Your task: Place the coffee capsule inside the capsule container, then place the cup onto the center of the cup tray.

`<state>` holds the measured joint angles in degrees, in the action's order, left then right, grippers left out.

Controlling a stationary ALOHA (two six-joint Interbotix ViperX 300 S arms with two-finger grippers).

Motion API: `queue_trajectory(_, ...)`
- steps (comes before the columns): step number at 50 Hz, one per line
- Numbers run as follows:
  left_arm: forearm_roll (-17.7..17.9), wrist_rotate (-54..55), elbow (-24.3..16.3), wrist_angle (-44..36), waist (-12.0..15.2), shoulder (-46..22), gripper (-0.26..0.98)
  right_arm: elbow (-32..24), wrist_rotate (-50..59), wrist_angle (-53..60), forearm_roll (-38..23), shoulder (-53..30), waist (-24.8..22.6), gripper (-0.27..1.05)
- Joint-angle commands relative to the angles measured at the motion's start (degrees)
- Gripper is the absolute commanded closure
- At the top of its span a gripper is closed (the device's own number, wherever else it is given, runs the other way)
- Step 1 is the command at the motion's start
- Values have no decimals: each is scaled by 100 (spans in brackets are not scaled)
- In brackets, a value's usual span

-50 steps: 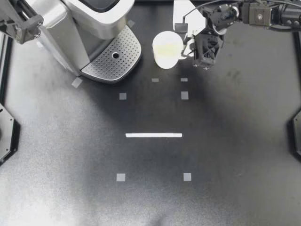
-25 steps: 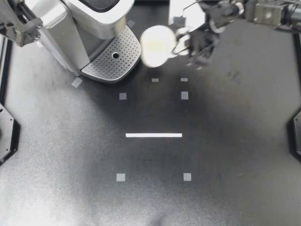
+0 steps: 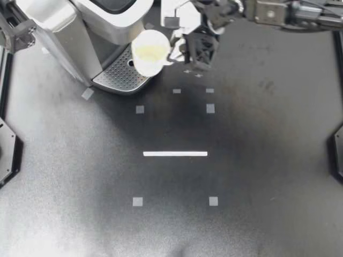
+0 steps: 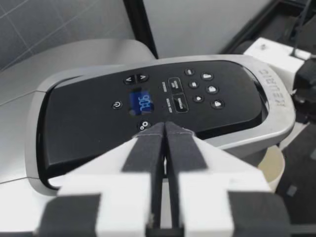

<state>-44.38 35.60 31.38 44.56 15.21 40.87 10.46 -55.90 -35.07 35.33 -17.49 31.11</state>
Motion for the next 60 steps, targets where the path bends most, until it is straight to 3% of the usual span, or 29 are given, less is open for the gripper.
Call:
queue_trajectory(1,-18,0,-35,-26,0,26,67,-202,-18,-9,26,62,-9,71)
queue_trajectory(60,-26,-9,26,-18,-9,53,67,-896,-26,-35,18,-510,-105,70)
